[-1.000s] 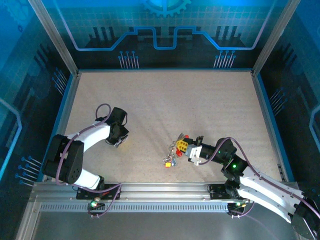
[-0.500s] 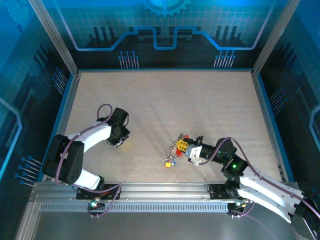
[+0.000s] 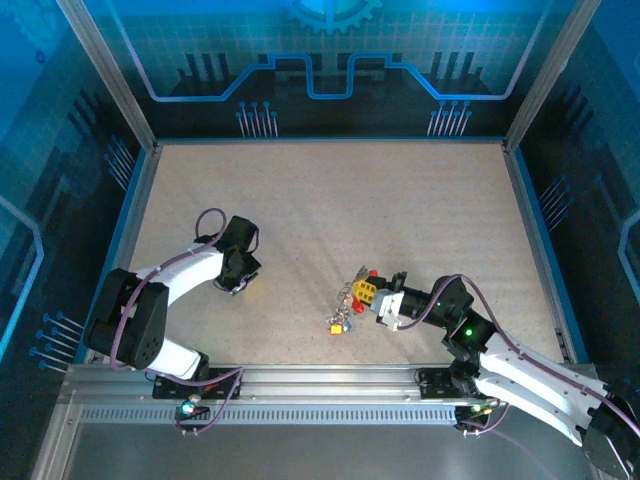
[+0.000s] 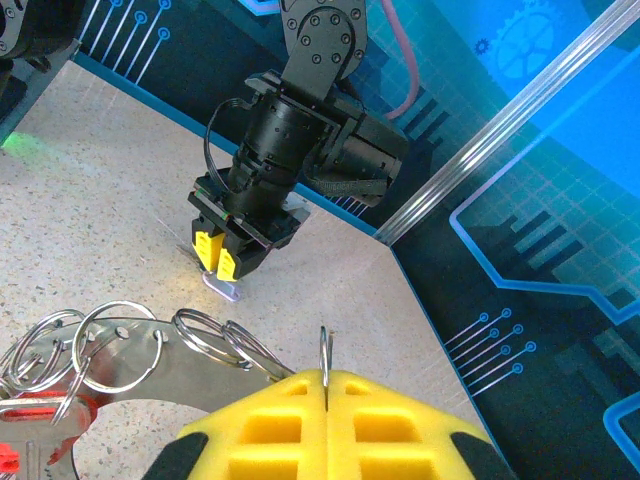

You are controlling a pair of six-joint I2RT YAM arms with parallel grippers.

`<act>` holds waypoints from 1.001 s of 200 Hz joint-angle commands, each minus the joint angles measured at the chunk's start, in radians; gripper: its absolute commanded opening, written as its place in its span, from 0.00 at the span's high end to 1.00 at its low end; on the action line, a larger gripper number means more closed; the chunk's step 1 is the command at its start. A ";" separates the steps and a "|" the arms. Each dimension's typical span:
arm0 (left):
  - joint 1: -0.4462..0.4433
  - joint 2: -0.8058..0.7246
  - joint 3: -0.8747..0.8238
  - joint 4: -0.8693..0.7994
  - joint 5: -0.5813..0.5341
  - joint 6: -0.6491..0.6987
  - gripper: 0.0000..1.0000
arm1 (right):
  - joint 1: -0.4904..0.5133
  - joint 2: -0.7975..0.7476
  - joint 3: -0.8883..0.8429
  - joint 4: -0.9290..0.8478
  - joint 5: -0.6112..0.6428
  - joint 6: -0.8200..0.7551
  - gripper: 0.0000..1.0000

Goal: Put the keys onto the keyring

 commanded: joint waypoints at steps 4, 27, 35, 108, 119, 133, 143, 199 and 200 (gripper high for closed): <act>-0.007 0.017 0.001 -0.031 -0.021 -0.007 0.81 | -0.011 -0.011 0.010 0.041 -0.014 -0.010 1.00; -0.009 0.015 -0.001 -0.024 -0.019 0.002 0.93 | -0.010 -0.011 0.006 0.049 -0.012 -0.008 1.00; -0.010 0.013 -0.003 -0.021 -0.019 0.008 0.99 | -0.009 -0.011 0.005 0.052 -0.010 -0.007 1.00; -0.034 -0.207 -0.011 0.092 0.079 0.346 1.00 | -0.011 -0.023 -0.008 0.078 0.008 0.001 1.00; -0.046 -0.259 -0.012 0.134 0.123 0.455 1.00 | -0.011 -0.020 -0.007 0.079 0.011 0.000 1.00; -0.066 -0.328 -0.017 0.198 0.185 0.596 1.00 | -0.012 -0.019 -0.007 0.080 0.012 0.003 1.00; -0.085 -0.375 -0.032 0.250 0.249 0.699 1.00 | -0.011 -0.018 -0.004 0.078 0.012 0.004 1.00; -0.184 -0.572 -0.191 0.585 0.614 1.272 1.00 | -0.023 0.025 0.022 0.067 -0.007 0.027 1.00; -0.184 -0.574 -0.191 0.587 0.619 1.277 1.00 | -0.023 0.026 0.023 0.067 -0.006 0.027 1.00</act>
